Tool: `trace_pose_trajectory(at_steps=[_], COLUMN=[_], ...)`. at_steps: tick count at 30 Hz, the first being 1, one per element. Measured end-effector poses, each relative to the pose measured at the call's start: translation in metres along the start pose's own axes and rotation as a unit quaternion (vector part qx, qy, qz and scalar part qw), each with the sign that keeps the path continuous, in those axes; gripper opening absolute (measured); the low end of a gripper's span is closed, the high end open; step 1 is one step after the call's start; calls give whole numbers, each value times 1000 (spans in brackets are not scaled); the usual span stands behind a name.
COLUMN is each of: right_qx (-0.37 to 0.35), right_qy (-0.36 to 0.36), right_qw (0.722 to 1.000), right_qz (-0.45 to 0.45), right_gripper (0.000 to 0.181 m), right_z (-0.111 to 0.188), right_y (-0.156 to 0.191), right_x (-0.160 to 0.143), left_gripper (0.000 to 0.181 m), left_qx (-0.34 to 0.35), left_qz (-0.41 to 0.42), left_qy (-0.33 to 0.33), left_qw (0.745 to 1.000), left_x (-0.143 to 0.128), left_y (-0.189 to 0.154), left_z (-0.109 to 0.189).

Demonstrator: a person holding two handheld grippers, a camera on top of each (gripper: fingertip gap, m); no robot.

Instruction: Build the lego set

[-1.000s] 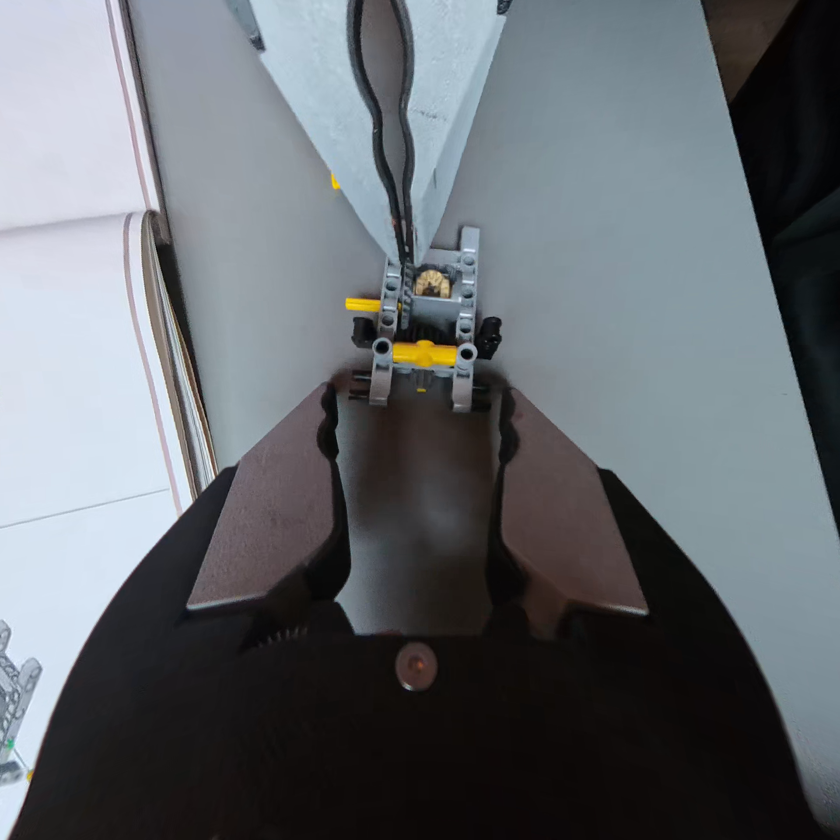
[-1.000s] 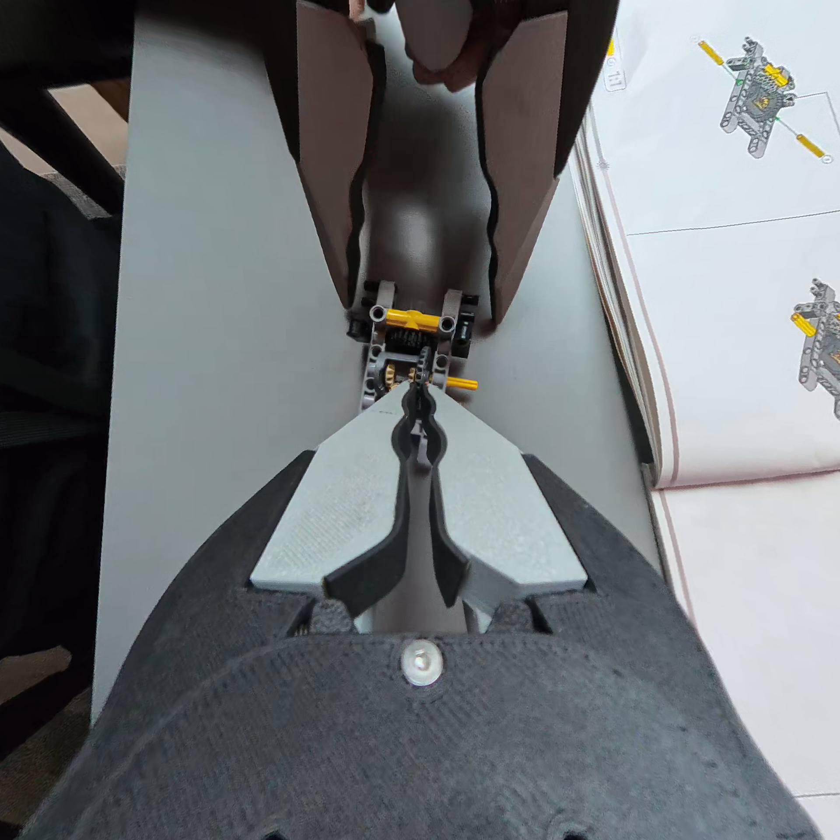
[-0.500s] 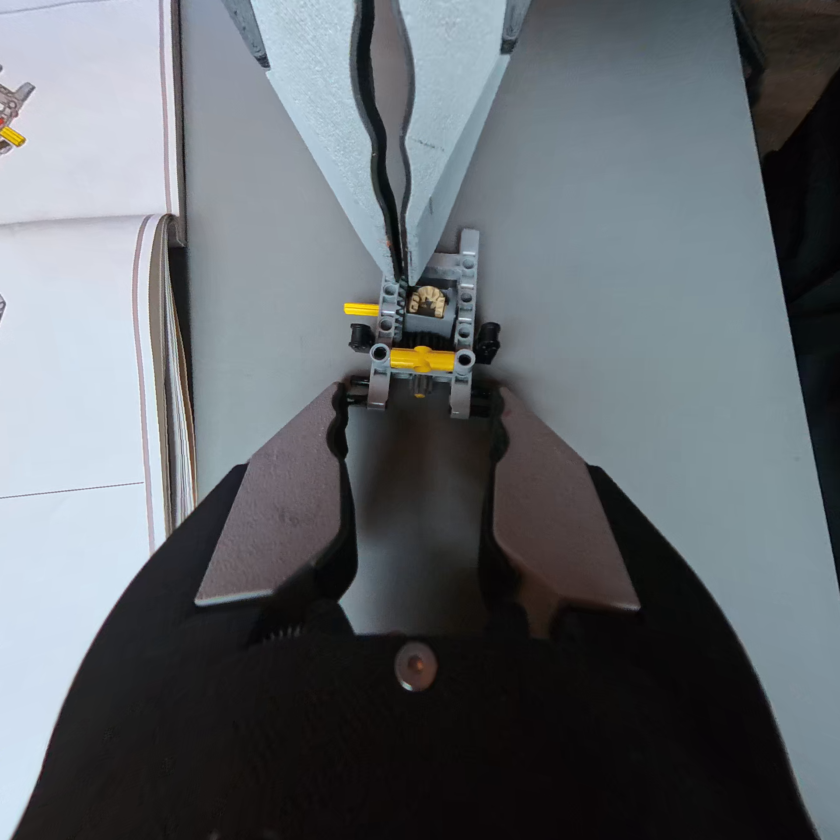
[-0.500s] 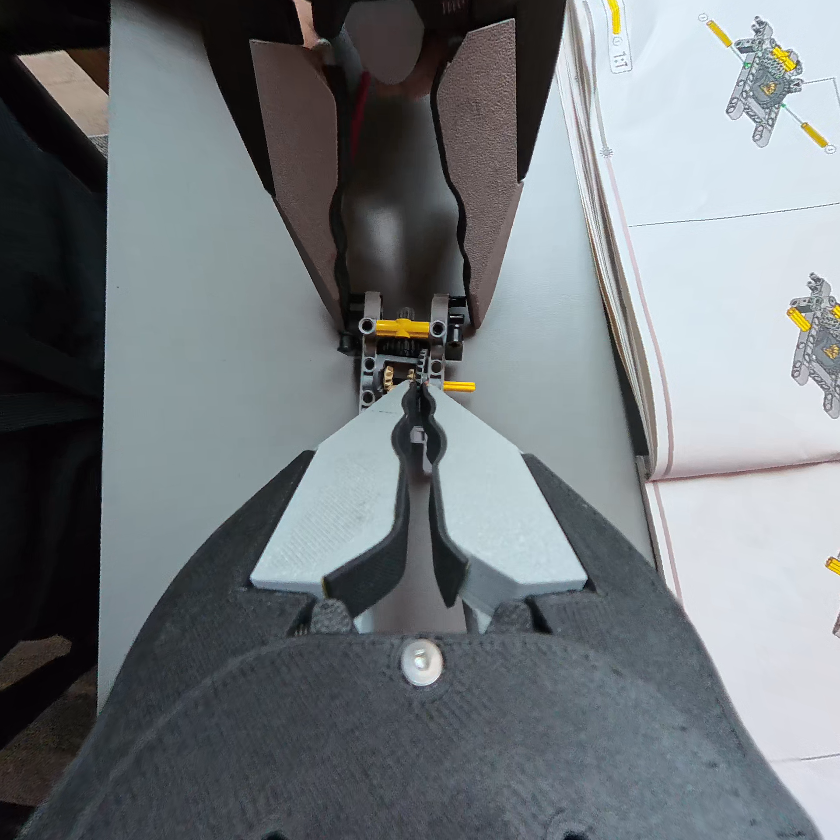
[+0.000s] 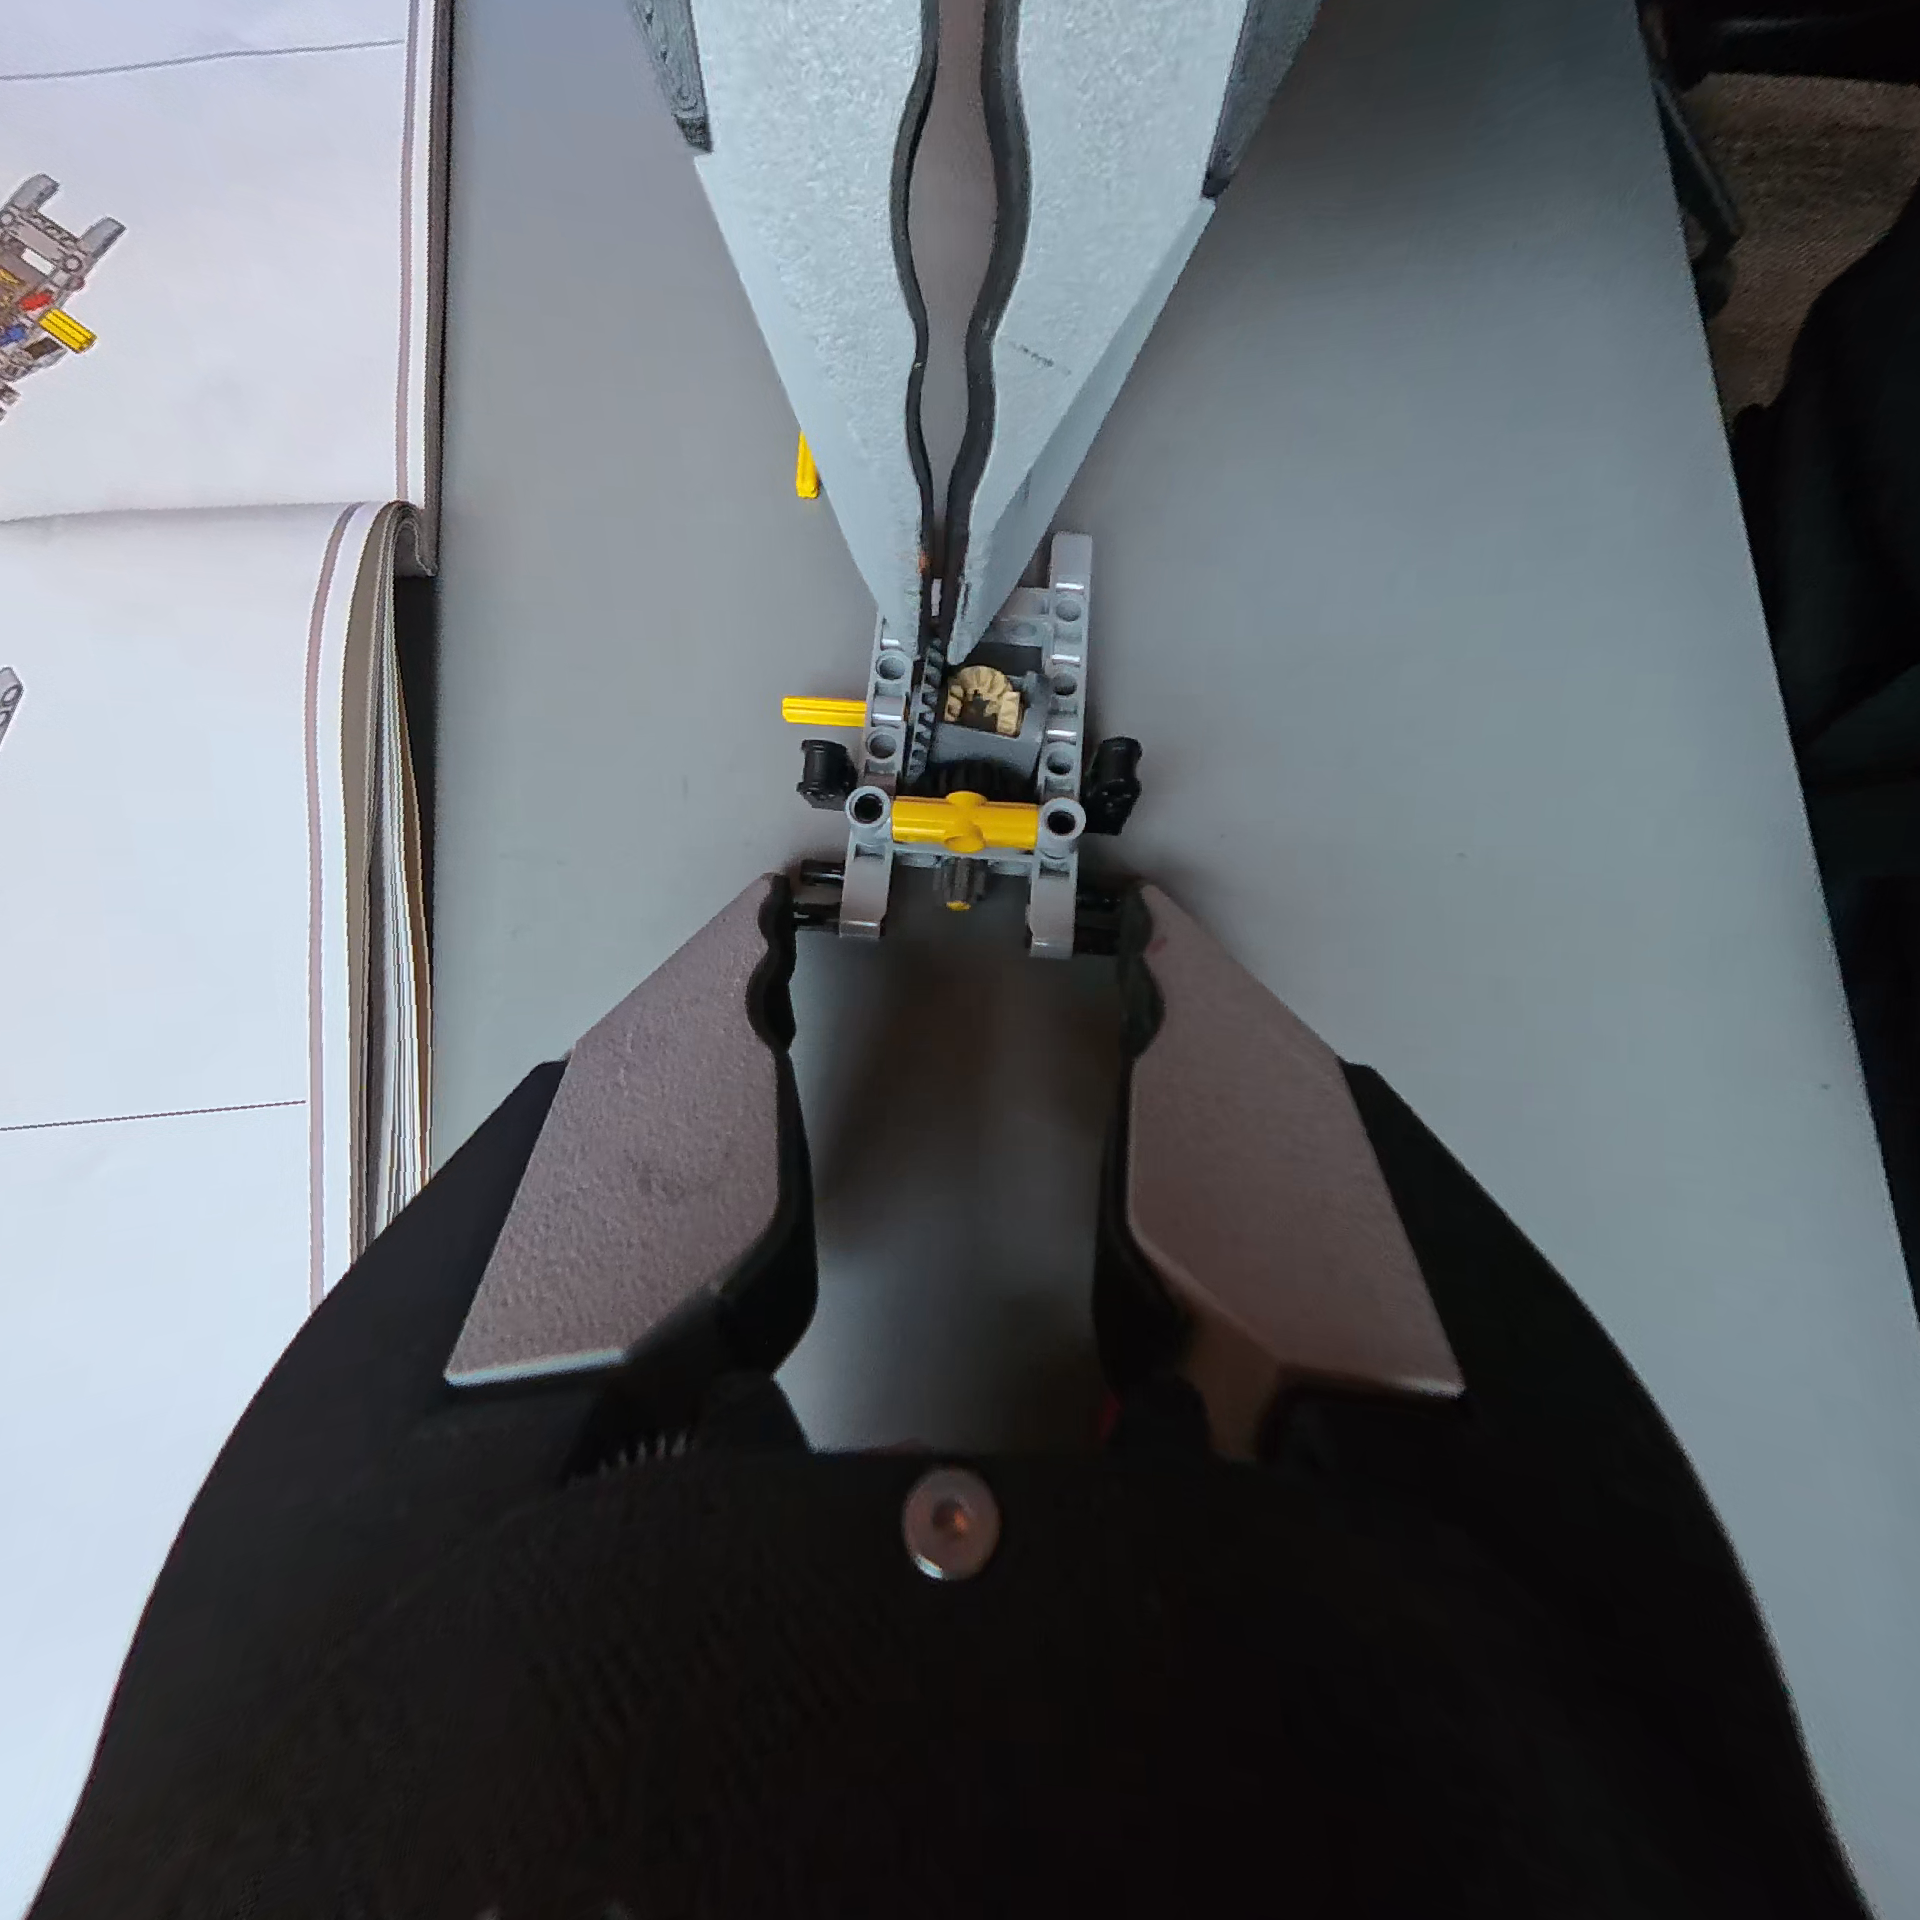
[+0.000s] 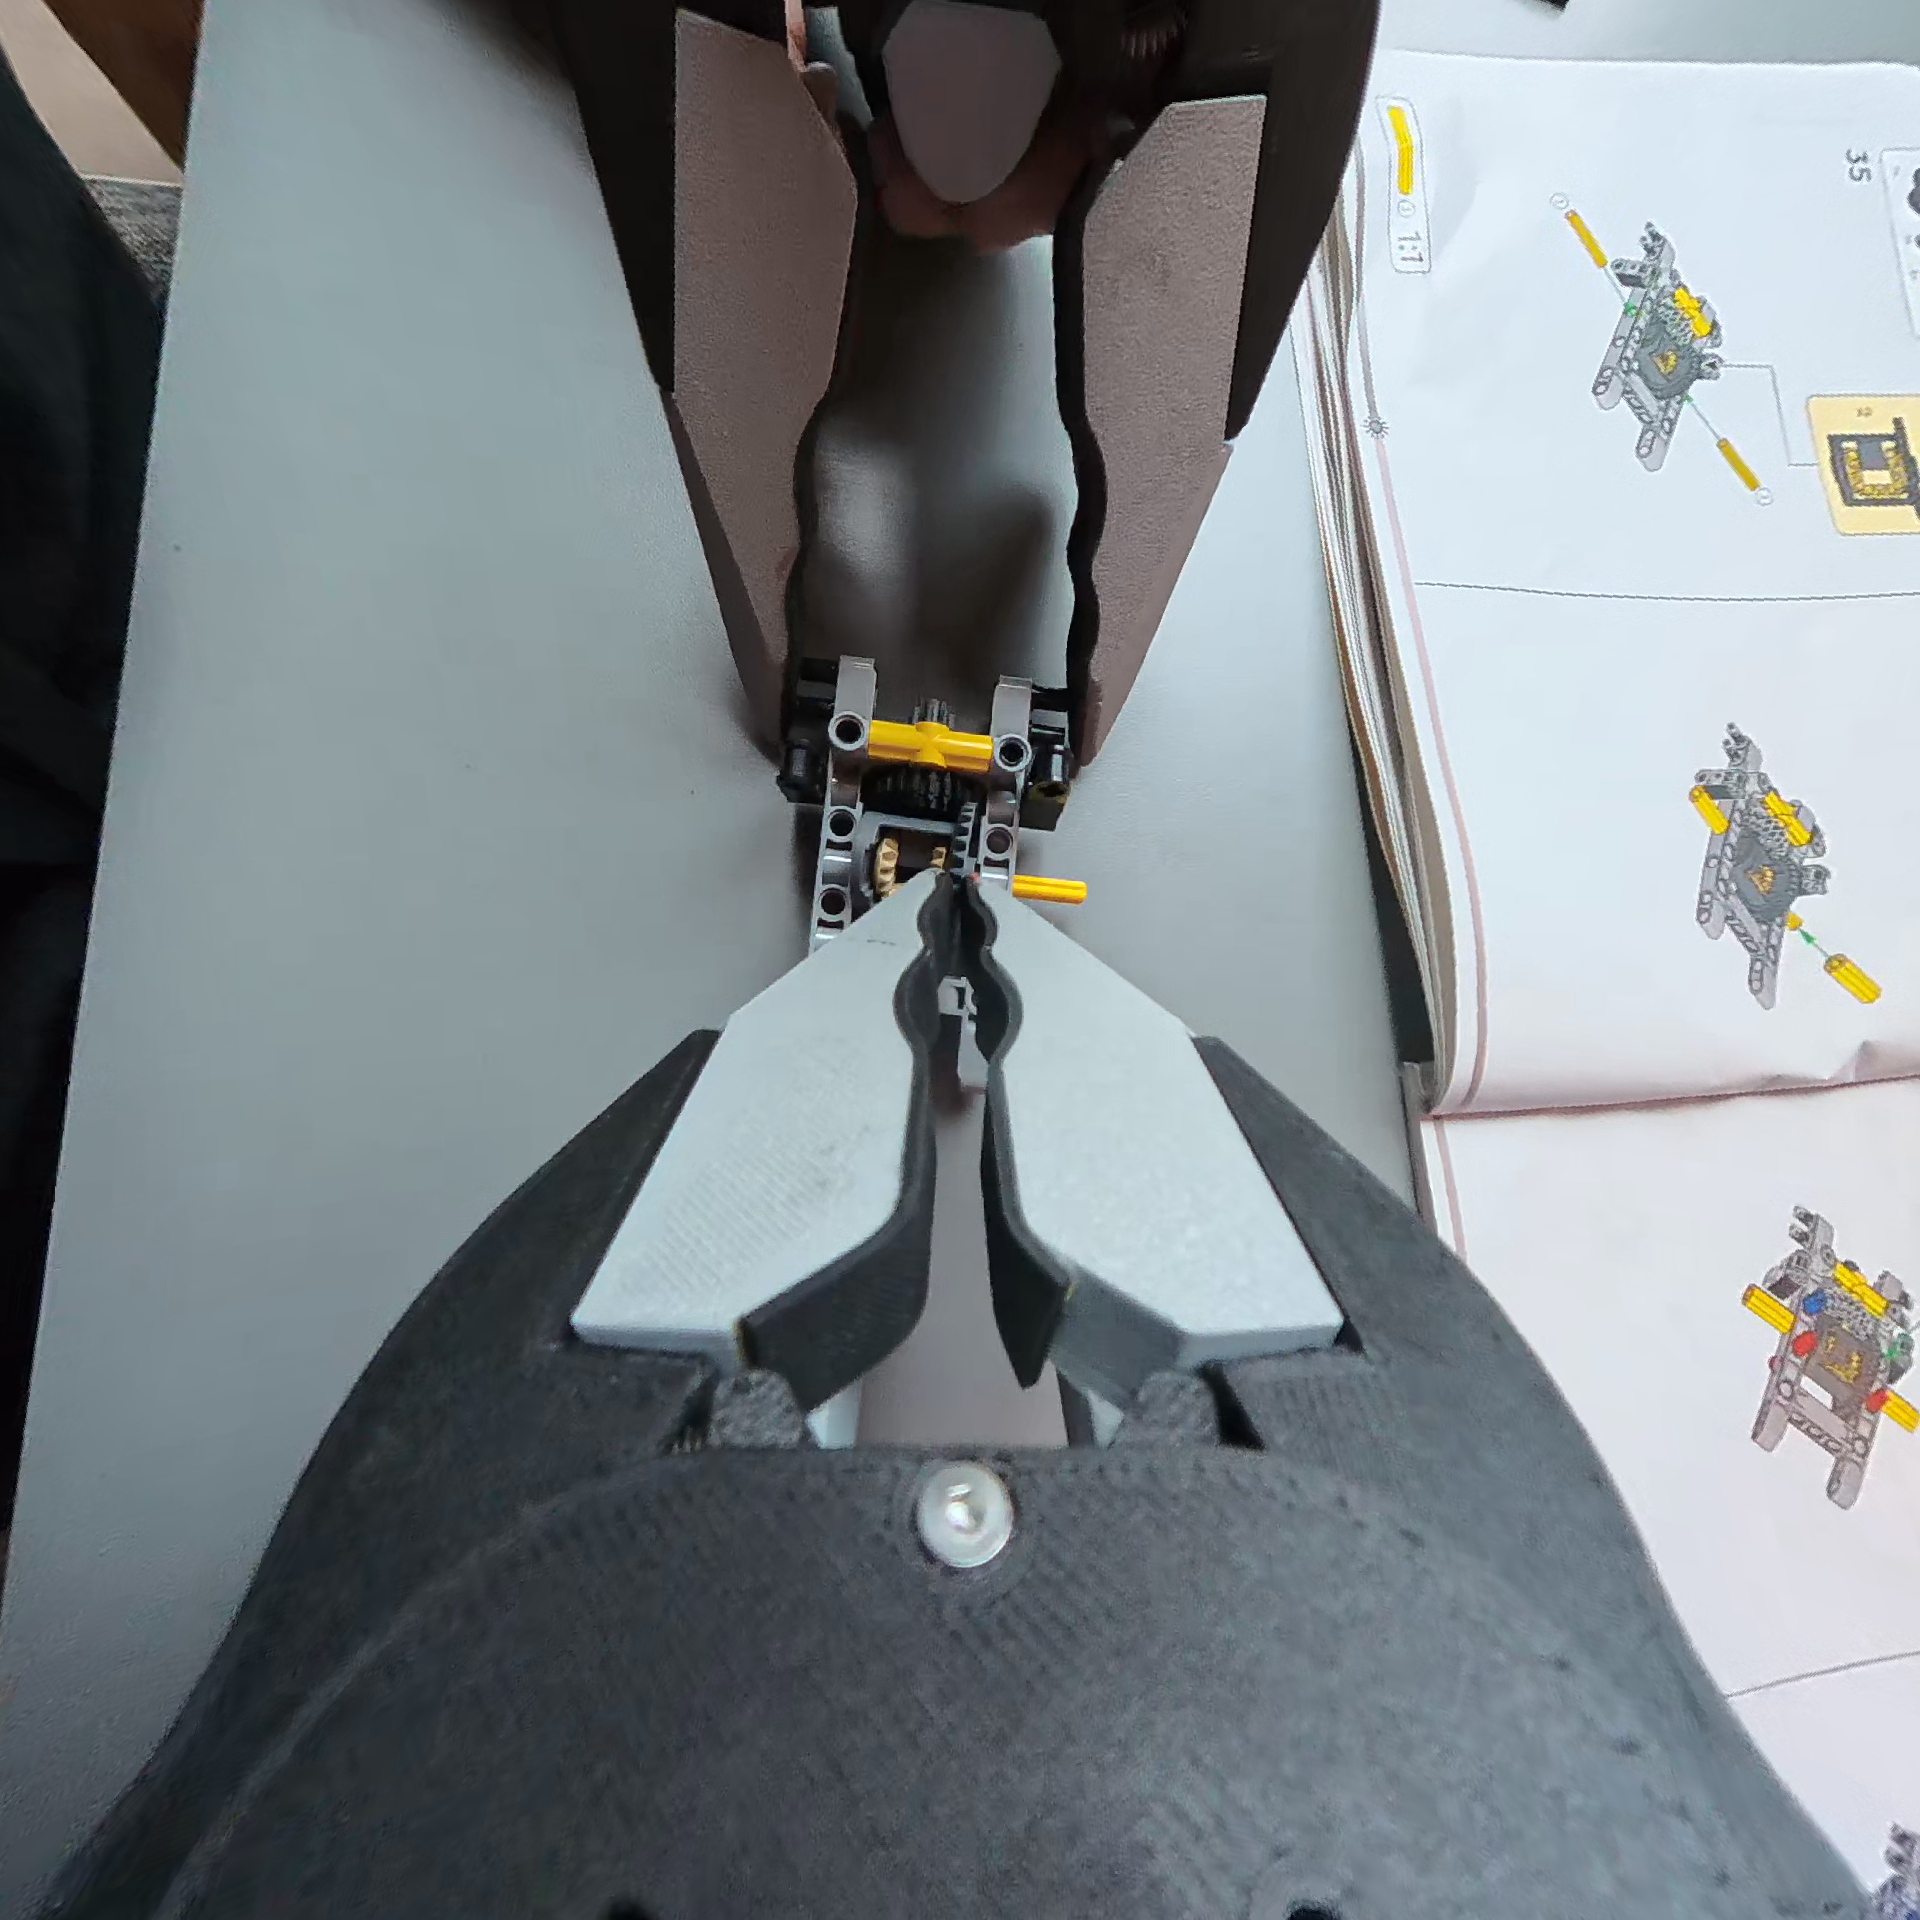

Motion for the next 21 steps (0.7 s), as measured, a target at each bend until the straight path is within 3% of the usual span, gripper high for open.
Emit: trace_pose_trajectory(at_steps=[15,21], right_qx=[48,46], right_qy=[42,50], right_qw=[998,998], right_qz=[-14,-9], right_gripper=[0,0], right_z=[2,2], right_y=[-3,-5], right_x=[3,4], left_gripper=[59,61], left_qx=[16,6], left_qz=[-37,-30], left_qy=[1,-41], left_qw=[999,999], left_x=[3,15], left_y=[-2,-2], left_z=[2,12])
Point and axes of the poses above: each gripper's, where its closed fingertips meet, z back along the fingers, x out of its top, y = z × x across the jaws, the point moved 4 cm from there along z, back along the fingers, and after that the axes turned 1 degree about z, right-handed, at the moved point
